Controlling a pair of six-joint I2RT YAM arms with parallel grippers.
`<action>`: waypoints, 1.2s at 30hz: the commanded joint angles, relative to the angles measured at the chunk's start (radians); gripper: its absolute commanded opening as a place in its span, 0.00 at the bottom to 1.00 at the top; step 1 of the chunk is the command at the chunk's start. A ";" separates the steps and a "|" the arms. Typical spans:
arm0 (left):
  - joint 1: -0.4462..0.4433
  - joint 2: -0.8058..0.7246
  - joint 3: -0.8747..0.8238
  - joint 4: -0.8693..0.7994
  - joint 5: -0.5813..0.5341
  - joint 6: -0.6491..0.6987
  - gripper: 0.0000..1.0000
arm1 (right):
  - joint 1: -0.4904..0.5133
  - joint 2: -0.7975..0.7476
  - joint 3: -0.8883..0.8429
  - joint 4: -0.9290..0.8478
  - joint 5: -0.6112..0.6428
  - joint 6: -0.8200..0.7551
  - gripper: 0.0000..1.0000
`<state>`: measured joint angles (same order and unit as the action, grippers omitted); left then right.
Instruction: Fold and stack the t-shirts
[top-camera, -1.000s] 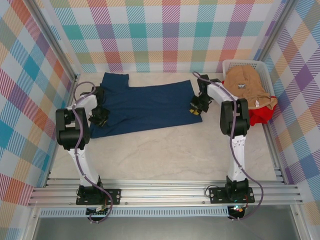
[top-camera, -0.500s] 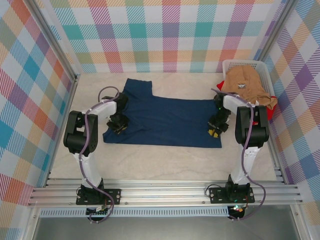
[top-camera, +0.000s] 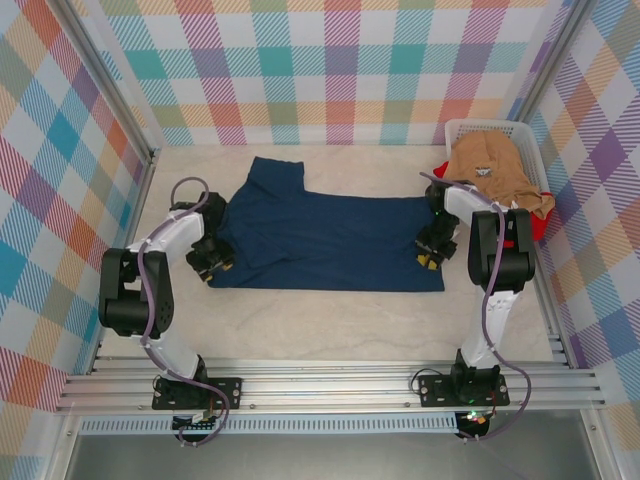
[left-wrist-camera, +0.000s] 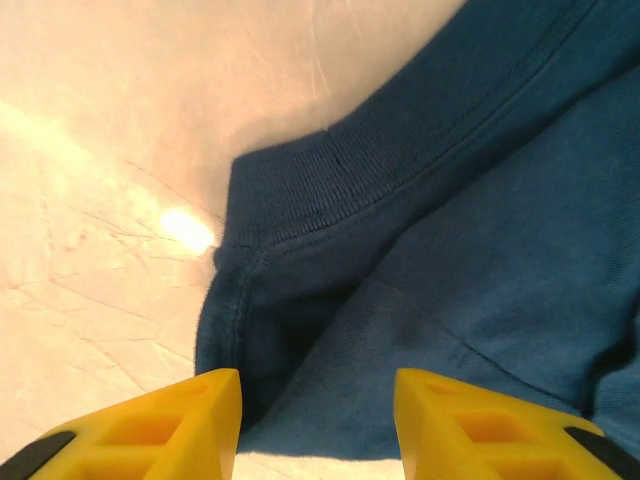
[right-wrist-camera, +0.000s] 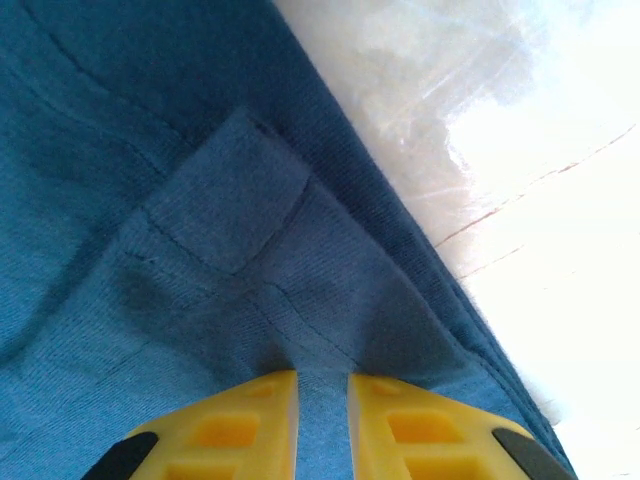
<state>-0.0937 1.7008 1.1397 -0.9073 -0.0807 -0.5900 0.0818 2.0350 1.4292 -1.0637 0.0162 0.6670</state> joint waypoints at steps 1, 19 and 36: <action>0.000 -0.007 -0.038 0.082 0.027 0.104 0.42 | -0.001 0.020 0.020 -0.006 0.009 -0.018 0.21; 0.001 0.055 0.033 -0.010 -0.253 0.158 0.02 | -0.001 0.023 0.009 -0.016 0.043 -0.017 0.21; -0.061 -0.030 0.102 0.023 0.095 -0.207 0.42 | 0.011 0.020 0.005 -0.004 -0.004 -0.040 0.26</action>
<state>-0.1223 1.7245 1.2720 -0.9295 -0.2070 -0.6052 0.0856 2.0392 1.4311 -1.0641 0.0185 0.6422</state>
